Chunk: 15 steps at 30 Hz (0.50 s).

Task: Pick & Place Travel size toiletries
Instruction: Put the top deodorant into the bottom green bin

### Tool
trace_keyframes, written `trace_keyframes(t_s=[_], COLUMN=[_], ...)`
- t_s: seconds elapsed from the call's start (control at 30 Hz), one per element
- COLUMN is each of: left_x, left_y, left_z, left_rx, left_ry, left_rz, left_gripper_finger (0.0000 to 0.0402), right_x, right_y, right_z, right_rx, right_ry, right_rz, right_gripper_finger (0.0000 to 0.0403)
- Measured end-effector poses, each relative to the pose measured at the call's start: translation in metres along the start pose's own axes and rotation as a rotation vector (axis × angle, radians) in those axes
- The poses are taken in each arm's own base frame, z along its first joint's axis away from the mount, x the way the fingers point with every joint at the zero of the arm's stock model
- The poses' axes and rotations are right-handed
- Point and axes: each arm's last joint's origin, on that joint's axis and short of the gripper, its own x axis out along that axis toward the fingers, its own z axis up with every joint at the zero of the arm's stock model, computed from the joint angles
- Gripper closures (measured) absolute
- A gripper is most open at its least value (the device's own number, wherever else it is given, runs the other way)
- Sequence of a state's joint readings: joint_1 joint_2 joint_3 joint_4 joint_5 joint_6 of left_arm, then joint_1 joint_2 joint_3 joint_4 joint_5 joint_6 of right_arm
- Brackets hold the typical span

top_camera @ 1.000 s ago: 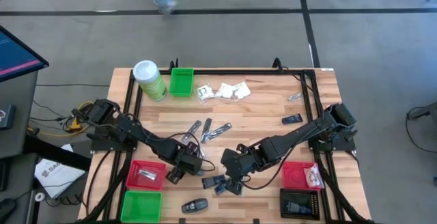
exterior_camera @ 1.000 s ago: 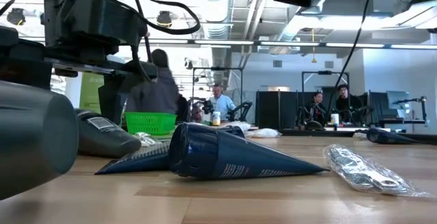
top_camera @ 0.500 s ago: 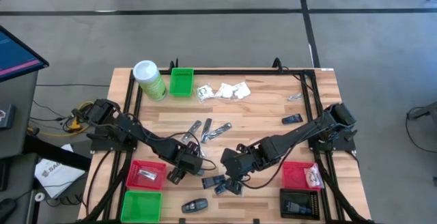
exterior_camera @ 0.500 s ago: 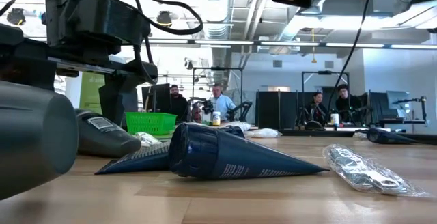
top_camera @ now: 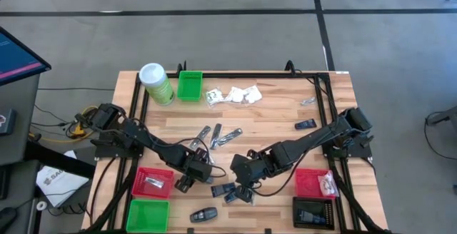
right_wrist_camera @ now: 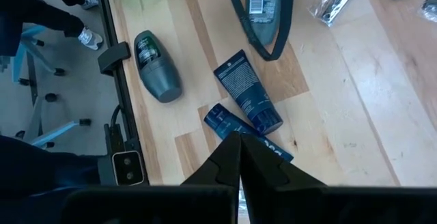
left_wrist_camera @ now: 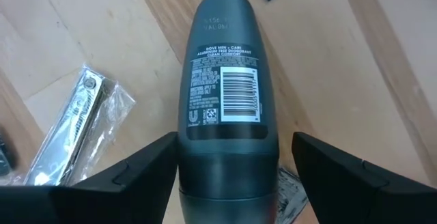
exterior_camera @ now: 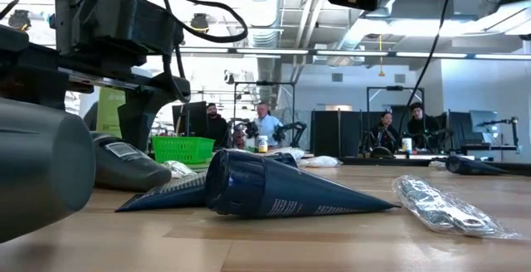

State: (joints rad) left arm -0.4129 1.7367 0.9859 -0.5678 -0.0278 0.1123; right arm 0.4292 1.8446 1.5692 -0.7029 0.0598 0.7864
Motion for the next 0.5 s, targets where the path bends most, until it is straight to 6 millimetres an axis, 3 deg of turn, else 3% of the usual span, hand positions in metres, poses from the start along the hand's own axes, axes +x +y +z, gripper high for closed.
trace_keyframes(t_s=[0.5], left_x=[0.0000], left_y=[0.0000], left_z=[0.0000], left_rx=[-0.024], left_ry=[0.000], left_rz=[0.000], left_gripper_finger=[0.0124], right_x=[0.0003], right_y=[-0.0032], right_z=[0.0029], right_rx=[0.000], right_ry=[0.022], right_rz=[0.019], right_gripper_finger=[0.0403])
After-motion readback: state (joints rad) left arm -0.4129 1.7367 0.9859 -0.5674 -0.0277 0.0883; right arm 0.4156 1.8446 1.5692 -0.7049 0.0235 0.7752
